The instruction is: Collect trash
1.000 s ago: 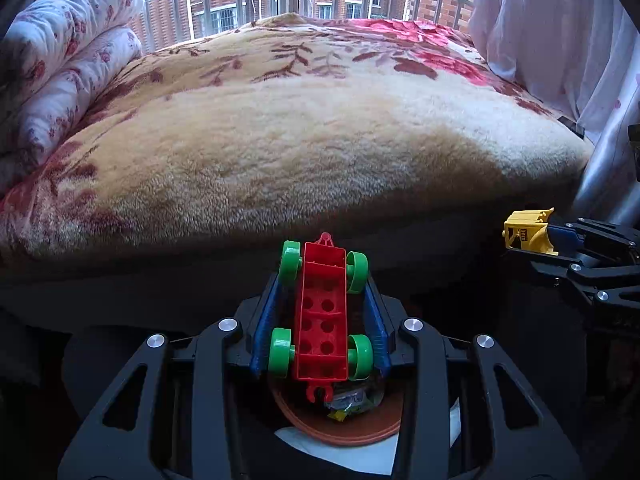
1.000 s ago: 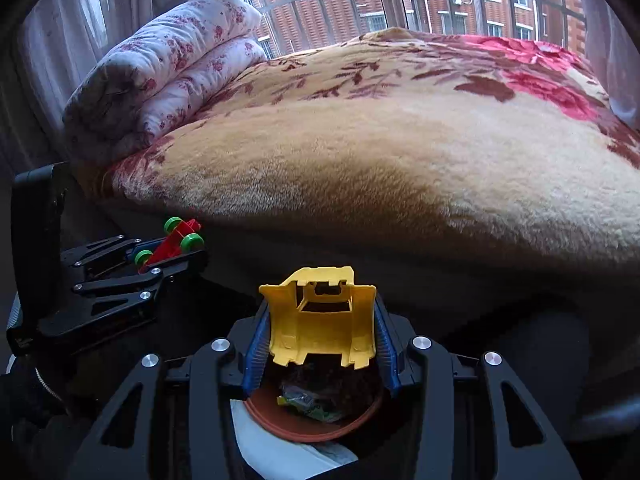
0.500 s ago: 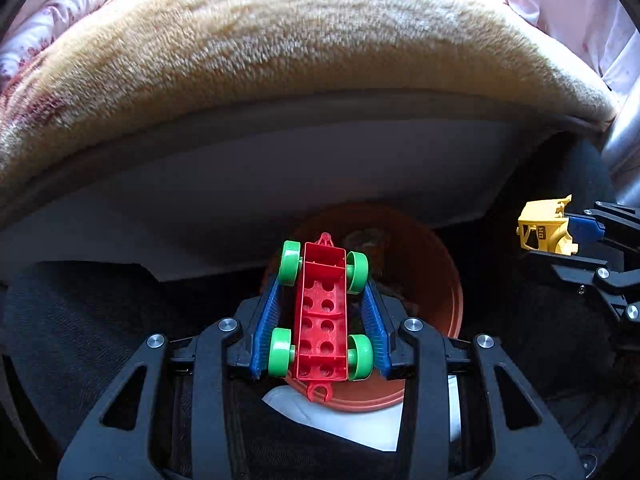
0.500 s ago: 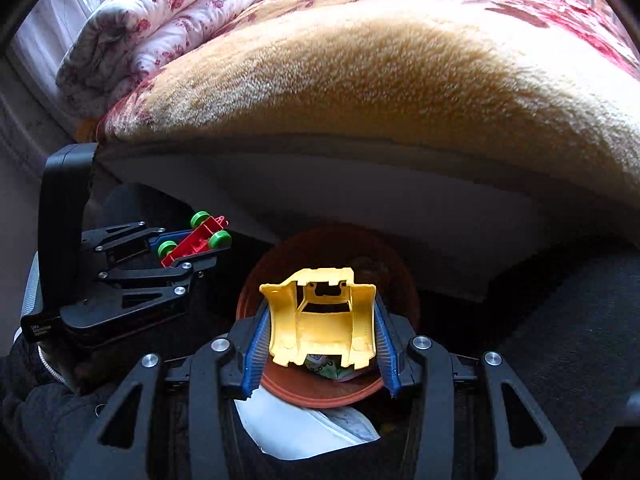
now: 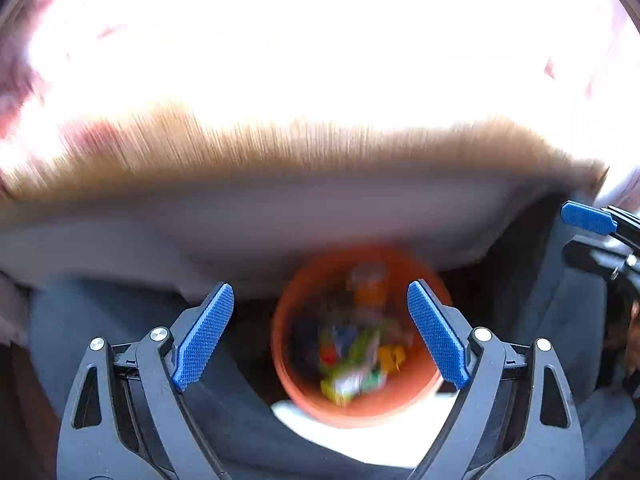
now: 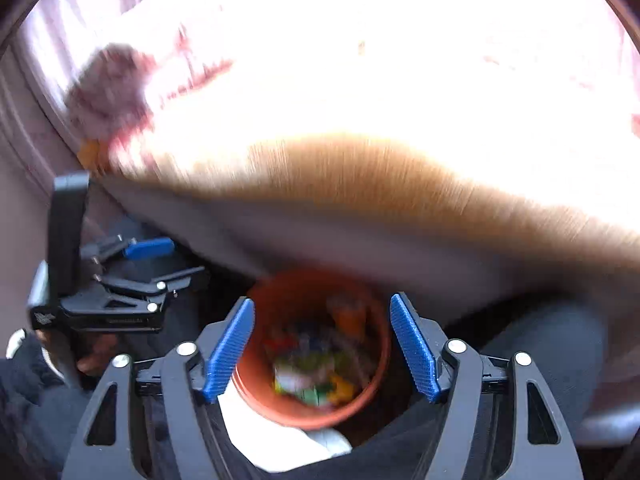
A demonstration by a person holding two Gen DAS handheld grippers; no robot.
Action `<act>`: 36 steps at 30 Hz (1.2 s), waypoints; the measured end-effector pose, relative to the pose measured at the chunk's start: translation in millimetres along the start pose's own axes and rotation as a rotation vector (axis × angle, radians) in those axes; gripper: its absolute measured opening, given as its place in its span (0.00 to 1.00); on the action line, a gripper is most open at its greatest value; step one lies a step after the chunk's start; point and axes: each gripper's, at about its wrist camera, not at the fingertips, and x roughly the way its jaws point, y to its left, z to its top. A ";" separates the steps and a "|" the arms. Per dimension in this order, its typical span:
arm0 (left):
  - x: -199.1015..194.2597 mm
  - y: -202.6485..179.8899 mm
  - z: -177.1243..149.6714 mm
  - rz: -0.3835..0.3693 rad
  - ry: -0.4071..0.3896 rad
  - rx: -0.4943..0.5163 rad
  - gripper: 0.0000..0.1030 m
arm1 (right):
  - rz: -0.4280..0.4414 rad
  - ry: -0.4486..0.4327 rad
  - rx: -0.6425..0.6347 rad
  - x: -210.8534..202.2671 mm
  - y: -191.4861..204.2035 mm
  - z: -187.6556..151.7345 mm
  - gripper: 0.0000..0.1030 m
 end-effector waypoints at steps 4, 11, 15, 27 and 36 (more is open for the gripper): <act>-40.8 1.6 43.2 0.031 -0.211 0.013 0.91 | -0.114 -0.232 -0.051 -38.9 -5.5 44.6 0.93; -37.8 1.4 116.1 0.069 -0.334 0.005 0.92 | -0.239 -0.397 -0.039 -26.7 -19.3 112.4 0.95; -22.8 1.8 153.4 0.088 -0.325 -0.001 0.92 | -0.299 -0.411 -0.040 -6.4 -29.8 135.1 0.95; 32.6 7.5 204.3 0.119 -0.296 -0.017 0.92 | -0.408 -0.453 0.142 46.8 -70.5 174.5 0.95; 62.0 11.1 213.5 0.092 -0.250 -0.003 0.92 | -0.428 -0.397 0.227 66.3 -88.9 175.6 0.95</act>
